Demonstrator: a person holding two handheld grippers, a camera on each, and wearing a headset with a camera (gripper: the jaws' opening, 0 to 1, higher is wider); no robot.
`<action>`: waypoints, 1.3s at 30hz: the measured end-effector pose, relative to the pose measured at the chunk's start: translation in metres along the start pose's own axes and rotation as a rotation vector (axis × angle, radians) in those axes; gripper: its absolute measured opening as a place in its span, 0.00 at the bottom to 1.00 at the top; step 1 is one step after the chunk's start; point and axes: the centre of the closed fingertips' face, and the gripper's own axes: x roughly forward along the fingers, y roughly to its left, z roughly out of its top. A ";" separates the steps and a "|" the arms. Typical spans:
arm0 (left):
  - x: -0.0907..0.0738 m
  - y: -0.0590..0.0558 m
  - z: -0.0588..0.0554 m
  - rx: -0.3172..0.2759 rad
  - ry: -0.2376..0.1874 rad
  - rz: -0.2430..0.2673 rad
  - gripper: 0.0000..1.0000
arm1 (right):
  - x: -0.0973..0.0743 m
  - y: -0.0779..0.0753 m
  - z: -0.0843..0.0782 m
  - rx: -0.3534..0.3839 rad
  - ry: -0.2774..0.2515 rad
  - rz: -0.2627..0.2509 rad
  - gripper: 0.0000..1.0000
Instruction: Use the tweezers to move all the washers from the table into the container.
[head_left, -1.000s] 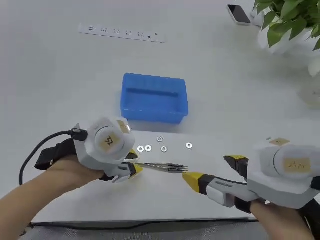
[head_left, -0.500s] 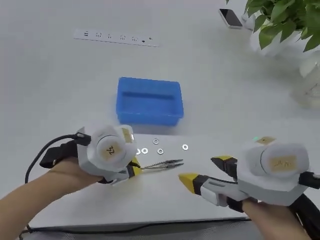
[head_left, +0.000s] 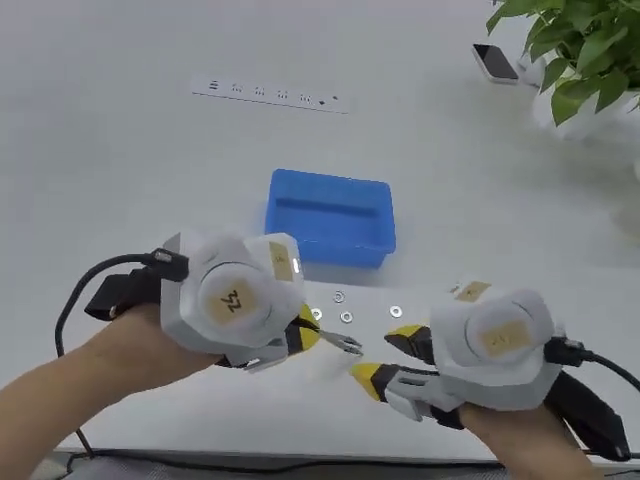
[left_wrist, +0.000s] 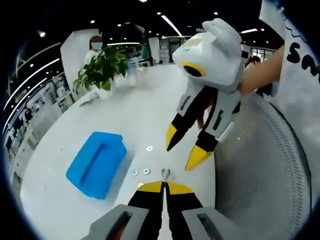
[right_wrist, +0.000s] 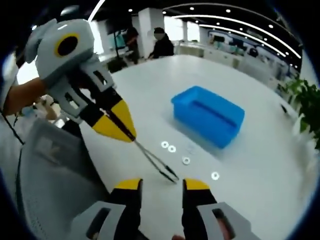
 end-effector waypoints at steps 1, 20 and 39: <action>-0.002 -0.001 0.002 0.007 -0.001 -0.003 0.00 | 0.003 0.003 0.003 -0.033 -0.003 0.017 0.27; -0.005 0.007 0.014 0.127 0.050 -0.054 0.00 | 0.033 0.015 0.031 -0.331 0.006 0.079 0.06; -0.015 0.016 0.009 -0.148 -0.051 0.083 0.00 | 0.039 0.017 0.034 -0.438 -0.007 0.068 0.02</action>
